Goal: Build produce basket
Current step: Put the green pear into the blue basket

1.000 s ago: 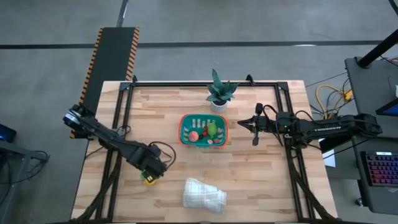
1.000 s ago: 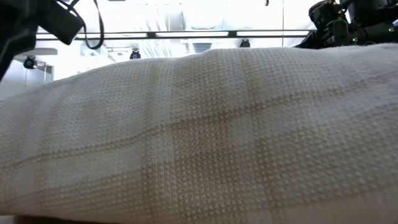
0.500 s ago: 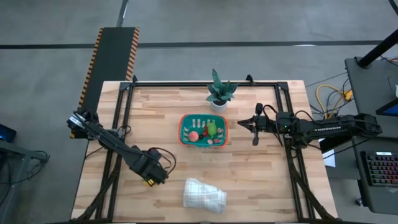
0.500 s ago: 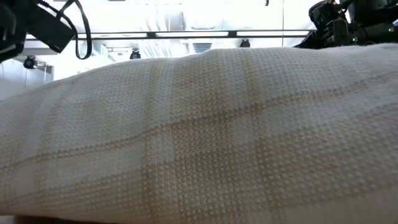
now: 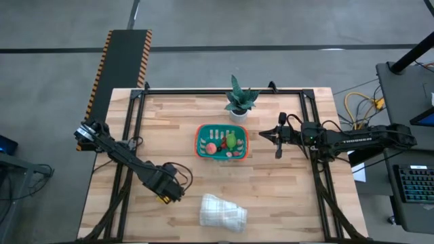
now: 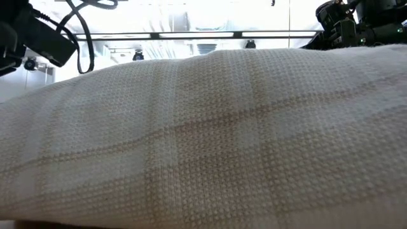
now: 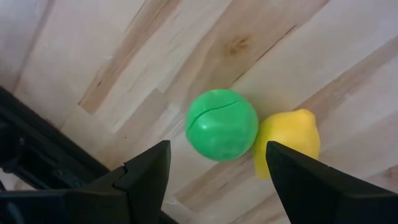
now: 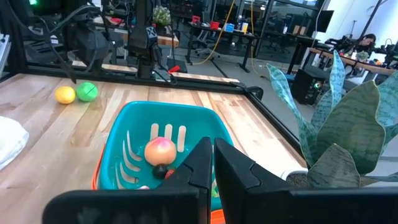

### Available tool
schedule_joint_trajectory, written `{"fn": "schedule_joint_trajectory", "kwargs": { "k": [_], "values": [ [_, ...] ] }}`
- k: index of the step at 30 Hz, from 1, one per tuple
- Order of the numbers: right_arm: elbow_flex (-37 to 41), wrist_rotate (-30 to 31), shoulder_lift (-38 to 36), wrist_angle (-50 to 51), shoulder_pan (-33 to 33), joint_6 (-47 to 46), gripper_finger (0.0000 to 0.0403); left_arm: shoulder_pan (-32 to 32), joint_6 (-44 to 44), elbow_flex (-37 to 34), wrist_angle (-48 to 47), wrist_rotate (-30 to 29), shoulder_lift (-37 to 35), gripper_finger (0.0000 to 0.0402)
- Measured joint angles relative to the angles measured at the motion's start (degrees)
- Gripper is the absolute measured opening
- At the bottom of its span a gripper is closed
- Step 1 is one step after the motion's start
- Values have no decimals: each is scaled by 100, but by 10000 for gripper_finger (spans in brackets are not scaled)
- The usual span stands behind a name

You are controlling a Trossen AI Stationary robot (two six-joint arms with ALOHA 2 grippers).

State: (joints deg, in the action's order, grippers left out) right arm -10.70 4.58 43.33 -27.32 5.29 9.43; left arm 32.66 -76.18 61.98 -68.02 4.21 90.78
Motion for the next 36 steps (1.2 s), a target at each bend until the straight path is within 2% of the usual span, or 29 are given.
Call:
{"fn": "schedule_joint_trajectory", "kwargs": {
  "k": [8,30,36],
  "values": [
    [0,0,1,1,-1,1,9,57,-290,-169,14,31,-2,248],
    [0,0,0,1,-1,0,9,110,-302,-588,367,84,-7,248],
    [0,0,1,3,-1,0,9,110,-297,-903,762,149,-7,248]
  ]
}}
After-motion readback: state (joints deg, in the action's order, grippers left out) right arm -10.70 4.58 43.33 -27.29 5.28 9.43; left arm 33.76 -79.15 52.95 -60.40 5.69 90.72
